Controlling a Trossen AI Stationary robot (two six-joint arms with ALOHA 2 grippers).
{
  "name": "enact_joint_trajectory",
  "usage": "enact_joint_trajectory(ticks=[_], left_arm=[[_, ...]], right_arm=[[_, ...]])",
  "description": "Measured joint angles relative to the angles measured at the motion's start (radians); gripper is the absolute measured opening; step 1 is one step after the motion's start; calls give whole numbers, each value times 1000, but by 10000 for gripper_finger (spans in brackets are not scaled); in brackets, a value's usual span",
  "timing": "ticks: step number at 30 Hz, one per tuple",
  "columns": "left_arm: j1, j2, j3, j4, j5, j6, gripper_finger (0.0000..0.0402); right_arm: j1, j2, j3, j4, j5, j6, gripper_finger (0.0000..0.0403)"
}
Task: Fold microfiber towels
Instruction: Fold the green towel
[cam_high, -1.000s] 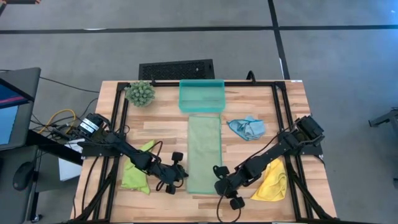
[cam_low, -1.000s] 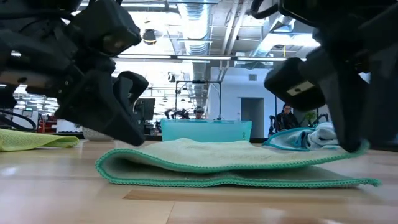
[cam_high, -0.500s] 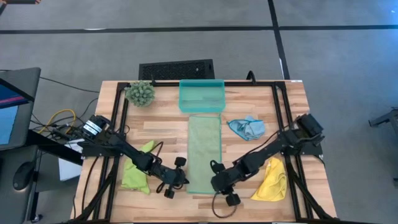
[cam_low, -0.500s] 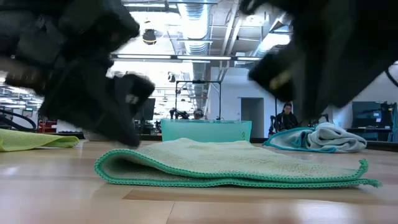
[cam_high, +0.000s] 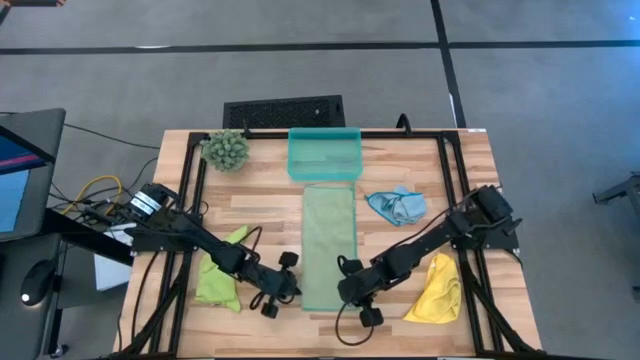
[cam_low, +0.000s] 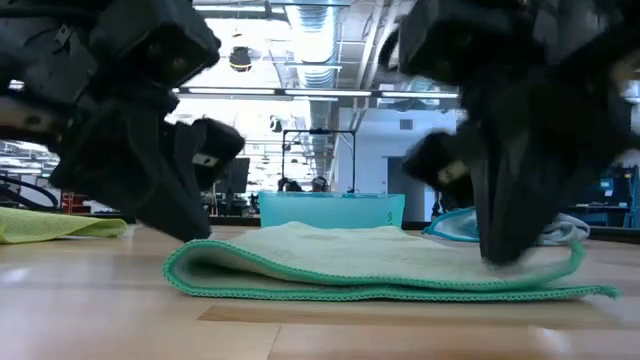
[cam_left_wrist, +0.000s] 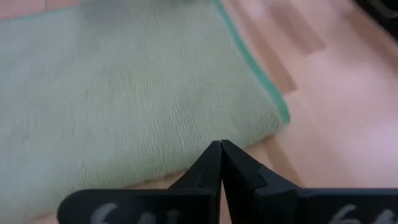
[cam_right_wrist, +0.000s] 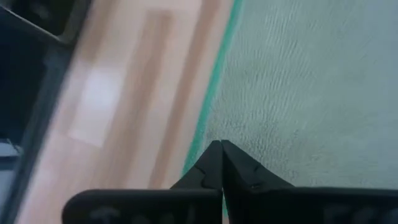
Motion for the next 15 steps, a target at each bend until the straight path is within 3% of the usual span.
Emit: enact_joint_trajectory(ticks=[6, 10, 15], left_arm=[[0, 29, 1, 123, 98, 28, 0], [0, 85, 1, 193, 208, 42, 0], [3, 117, 1, 176, 218, 14, 0]], right_arm=[[-14, -25, 1, 54, 116, 1, 22], [-55, 7, 2, 78, 118, 38, 12], [-84, 34, 2, 21, 116, 53, 16]])
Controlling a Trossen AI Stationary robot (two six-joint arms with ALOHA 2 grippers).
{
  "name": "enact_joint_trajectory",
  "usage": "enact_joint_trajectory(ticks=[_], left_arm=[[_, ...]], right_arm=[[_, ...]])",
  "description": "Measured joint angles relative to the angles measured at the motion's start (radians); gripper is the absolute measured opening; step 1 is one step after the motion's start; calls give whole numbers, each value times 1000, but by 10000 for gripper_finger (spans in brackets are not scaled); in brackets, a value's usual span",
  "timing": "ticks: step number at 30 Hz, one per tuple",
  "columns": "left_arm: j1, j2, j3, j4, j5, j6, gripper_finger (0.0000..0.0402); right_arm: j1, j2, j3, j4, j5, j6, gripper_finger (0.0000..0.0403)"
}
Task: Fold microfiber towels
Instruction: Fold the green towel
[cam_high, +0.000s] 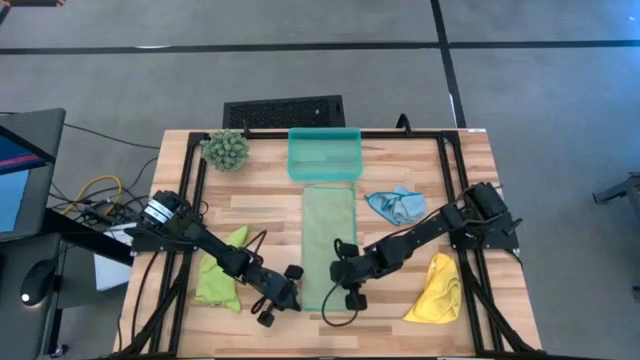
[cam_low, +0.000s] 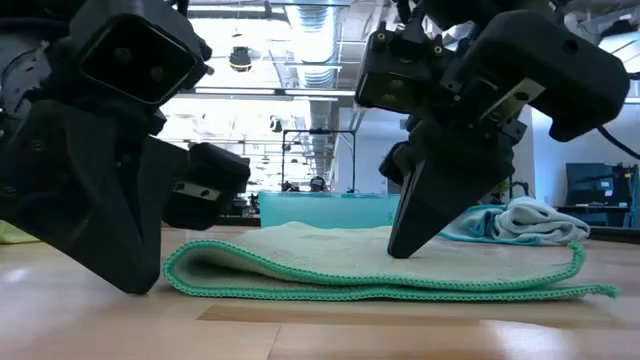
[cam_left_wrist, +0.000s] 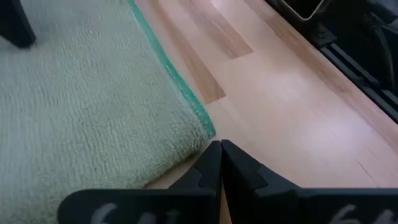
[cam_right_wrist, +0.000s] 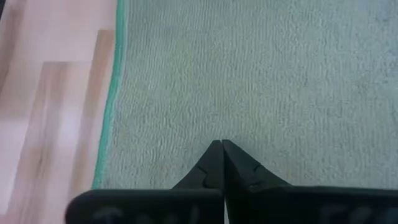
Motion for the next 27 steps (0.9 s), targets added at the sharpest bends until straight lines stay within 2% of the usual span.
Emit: enact_joint_trajectory(ticks=[5, 11, 18, 23, 27], left_arm=[[3, -35, 2, -22, -11, 2, 0], [6, -67, 15, 50, -134, 53, 0], [29, 26, 27, 43, 28, 16, 0], [28, 4, 28, -5, 14, 12, 0], [28, -27, 30, -2, 10, 12, 0]], right_arm=[[10, -1, 1, -13, -1, 7, 20], [33, -15, 2, 39, -2, 2, 13], [12, -7, 0, 22, 21, 13, 19], [7, -26, 0, -43, 31, 14, 12], [6, -60, 2, -43, 112, 24, 13]])
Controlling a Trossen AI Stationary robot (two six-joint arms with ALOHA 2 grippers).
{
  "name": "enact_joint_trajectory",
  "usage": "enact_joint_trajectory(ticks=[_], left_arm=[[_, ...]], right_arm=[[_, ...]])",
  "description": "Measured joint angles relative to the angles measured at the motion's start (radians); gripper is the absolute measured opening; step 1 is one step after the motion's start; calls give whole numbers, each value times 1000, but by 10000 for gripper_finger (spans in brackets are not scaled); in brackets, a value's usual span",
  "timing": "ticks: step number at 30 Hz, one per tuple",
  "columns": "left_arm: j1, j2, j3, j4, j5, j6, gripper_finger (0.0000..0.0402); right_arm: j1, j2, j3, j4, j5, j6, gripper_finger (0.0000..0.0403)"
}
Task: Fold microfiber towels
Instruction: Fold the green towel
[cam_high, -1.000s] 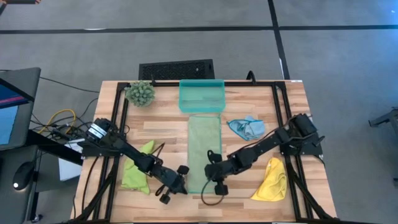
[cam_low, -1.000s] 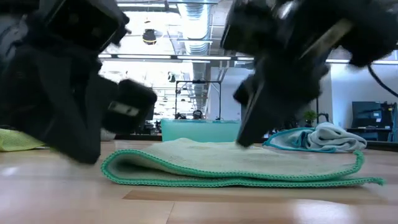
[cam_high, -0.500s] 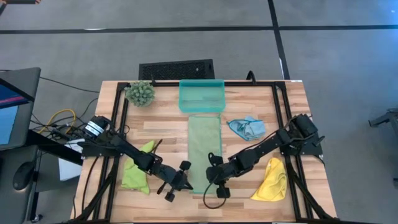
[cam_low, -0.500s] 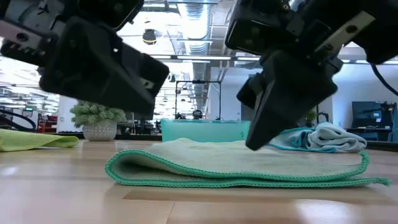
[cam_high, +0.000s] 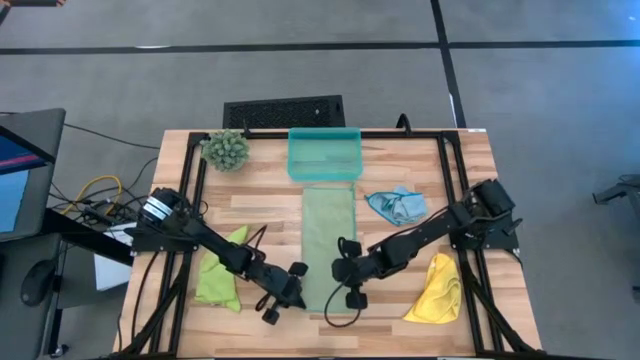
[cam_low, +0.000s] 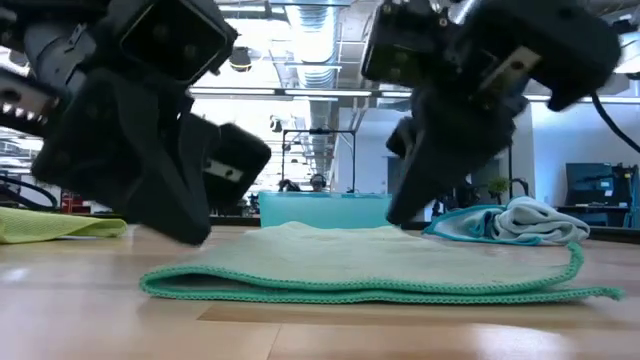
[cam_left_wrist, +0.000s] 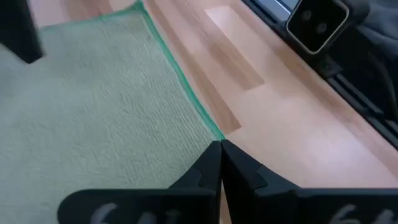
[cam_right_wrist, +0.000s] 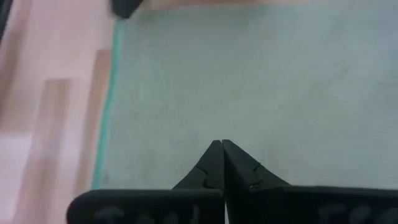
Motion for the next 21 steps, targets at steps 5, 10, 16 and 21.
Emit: enact_joint_trajectory(ticks=[5, 10, 16, 21], left_arm=[[-5, -12, 11, 2, -33, 13, 0], [5, 24, 9, -48, -13, -23, 0], [-2, 14, 13, -108, 20, -68, 0], [-17, -41, 15, -117, 29, -55, 0]], right_arm=[[-54, 5, 0, 0, 143, 7, 18], [-135, 64, -1, -9, 152, 15, 12], [-137, 65, 4, -64, 99, 9, 15], [-65, -2, -2, -90, 79, -37, 17]])
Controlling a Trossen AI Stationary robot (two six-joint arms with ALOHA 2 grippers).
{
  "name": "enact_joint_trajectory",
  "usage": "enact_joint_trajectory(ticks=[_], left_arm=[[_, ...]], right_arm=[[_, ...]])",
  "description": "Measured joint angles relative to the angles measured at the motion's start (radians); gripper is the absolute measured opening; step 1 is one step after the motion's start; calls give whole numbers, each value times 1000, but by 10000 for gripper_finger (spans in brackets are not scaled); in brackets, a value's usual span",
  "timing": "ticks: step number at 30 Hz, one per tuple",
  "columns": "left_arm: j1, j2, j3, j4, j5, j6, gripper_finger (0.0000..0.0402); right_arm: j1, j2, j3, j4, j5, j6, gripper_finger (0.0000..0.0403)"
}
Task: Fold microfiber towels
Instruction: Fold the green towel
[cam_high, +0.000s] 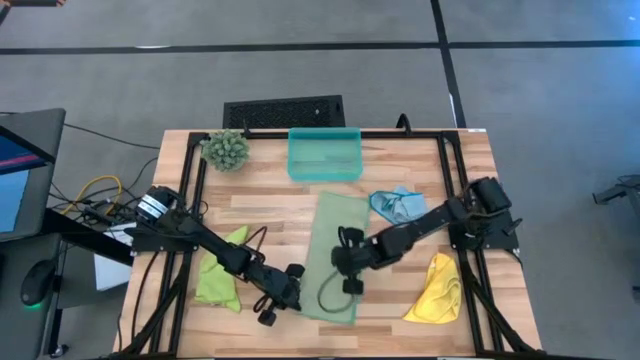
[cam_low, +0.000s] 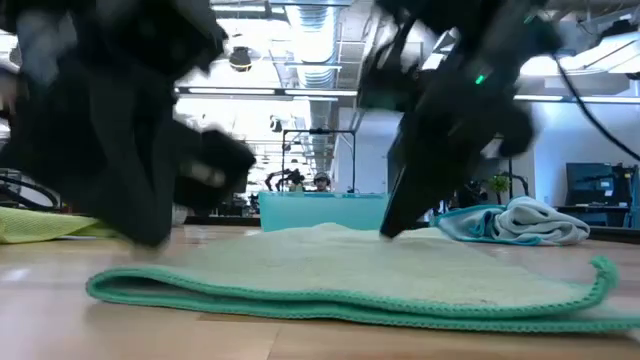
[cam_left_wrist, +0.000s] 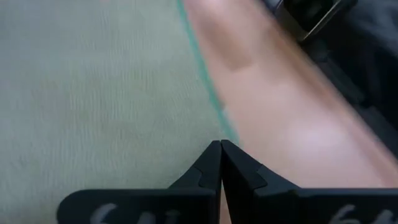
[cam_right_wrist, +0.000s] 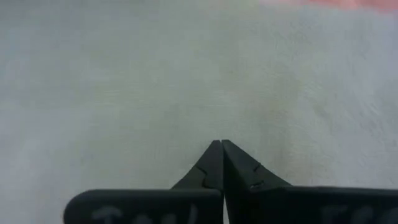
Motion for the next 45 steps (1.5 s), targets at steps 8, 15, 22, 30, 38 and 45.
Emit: enact_joint_trajectory(ticks=[8, 15, 22, 30, 38, 45], left_arm=[[-6, -14, 2, 33, -68, 1, 0], [14, 33, -14, -9, -70, -65, 0], [2, 54, 15, -2, 23, -78, 0], [-16, 2, 86, -24, -57, -56, 0], [-16, -25, 138, -407, -539, -221, 0], [-7, -25, 121, -470, -614, -256, 0]], right_arm=[[-47, -50, 2, -111, 186, 26, 15], [-253, -25, -18, -159, 205, 70, 13], [-396, -9, -91, 31, 54, -35, 16], [-392, -8, -100, 260, -9, -167, 13], [-316, -119, -101, 94, 124, -106, 12], [-99, -146, -100, 157, 140, -138, 15]])
